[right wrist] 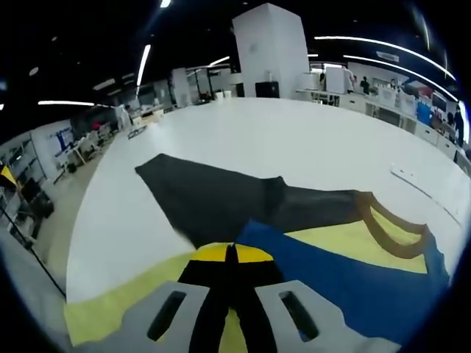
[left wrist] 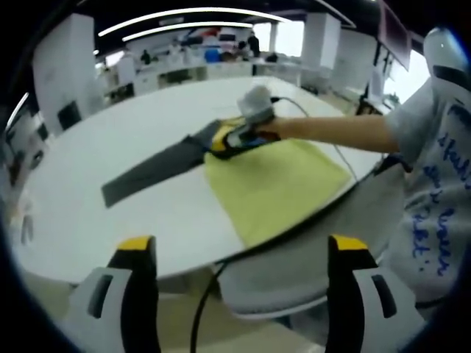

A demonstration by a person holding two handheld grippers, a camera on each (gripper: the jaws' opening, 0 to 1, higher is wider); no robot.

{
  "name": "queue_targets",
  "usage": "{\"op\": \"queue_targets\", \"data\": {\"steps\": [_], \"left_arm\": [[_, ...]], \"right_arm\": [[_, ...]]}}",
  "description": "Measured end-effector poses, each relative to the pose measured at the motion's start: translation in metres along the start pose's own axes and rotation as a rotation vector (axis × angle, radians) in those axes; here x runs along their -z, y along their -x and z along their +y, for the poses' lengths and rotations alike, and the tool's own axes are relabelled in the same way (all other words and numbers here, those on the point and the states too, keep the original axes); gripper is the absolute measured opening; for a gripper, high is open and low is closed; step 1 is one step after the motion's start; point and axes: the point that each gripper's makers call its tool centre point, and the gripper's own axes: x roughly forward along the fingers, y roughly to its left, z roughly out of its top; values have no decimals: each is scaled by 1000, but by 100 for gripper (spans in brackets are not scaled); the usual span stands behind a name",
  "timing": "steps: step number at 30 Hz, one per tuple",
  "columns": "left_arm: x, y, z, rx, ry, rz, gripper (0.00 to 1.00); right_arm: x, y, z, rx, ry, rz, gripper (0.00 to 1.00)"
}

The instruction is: Fold the garment on the visible template until the final outline fits inside the template.

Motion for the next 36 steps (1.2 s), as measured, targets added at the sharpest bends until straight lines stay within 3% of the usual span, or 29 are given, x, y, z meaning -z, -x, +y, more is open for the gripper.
{"op": "queue_targets", "data": {"steps": [11,19,25,32,36], "left_arm": [[-2,-1,-2,12,-13,1,92],[-6,1,-2,8,-15,-15,92],[0,2,-1,3,-4,0,91],[-1,3,-1,3,-5,-3,91],[0,5,0,-3,-2,-5,91]], "right_arm": [[10,13,-20,53,-9,16,1],[24,4,-13,24,-15,45,1],[28,-3,4,-9,6,57,1],[26,-12,21,-46,19,46,1],[25,-6,19,-29,69,43,4]]}}
